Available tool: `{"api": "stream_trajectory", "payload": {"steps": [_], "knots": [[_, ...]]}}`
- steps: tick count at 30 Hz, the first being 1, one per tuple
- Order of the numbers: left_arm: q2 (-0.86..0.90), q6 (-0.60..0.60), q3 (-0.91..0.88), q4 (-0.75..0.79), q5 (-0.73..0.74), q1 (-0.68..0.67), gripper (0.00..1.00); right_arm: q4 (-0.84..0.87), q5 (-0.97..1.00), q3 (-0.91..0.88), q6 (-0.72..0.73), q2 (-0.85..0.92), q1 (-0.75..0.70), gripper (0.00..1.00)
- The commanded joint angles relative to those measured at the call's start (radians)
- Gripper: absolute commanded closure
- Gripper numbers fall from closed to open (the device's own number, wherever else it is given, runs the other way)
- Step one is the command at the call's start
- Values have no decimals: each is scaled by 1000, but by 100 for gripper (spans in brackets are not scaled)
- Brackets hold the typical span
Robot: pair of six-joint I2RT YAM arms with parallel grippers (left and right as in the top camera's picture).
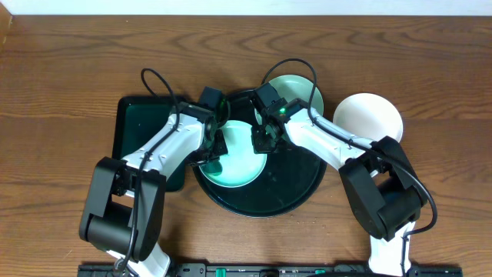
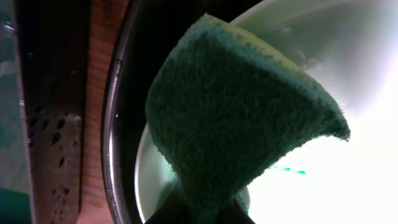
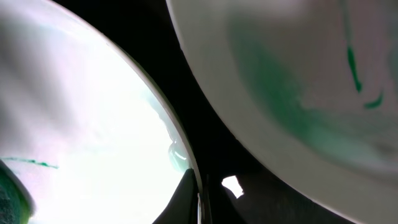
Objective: Clean dirty plates on tray and stack at the side
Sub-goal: 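Scrub the pale green plate with the sponge in the left gripper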
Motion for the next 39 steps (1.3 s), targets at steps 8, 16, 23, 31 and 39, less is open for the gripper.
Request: {"api": "stream_trajectory", "payload": {"steps": [8,16,23,31,39], "knots": [[23,235,4,67,385,-58,93,-1,37,-9,25,15,10,99],[24,198,2,140,5,-53,93,-2,37,-9,25,15,10,99],[24,43,2,57,-245,-52,93,-1,37,-9,25,15,11,99],[24,118,-5,-17,357,-77,93,2,36,-9,25,15,11,99],[28,108,-6,17,342,-89,93,1,36,-9,25,15,11,99]]}}
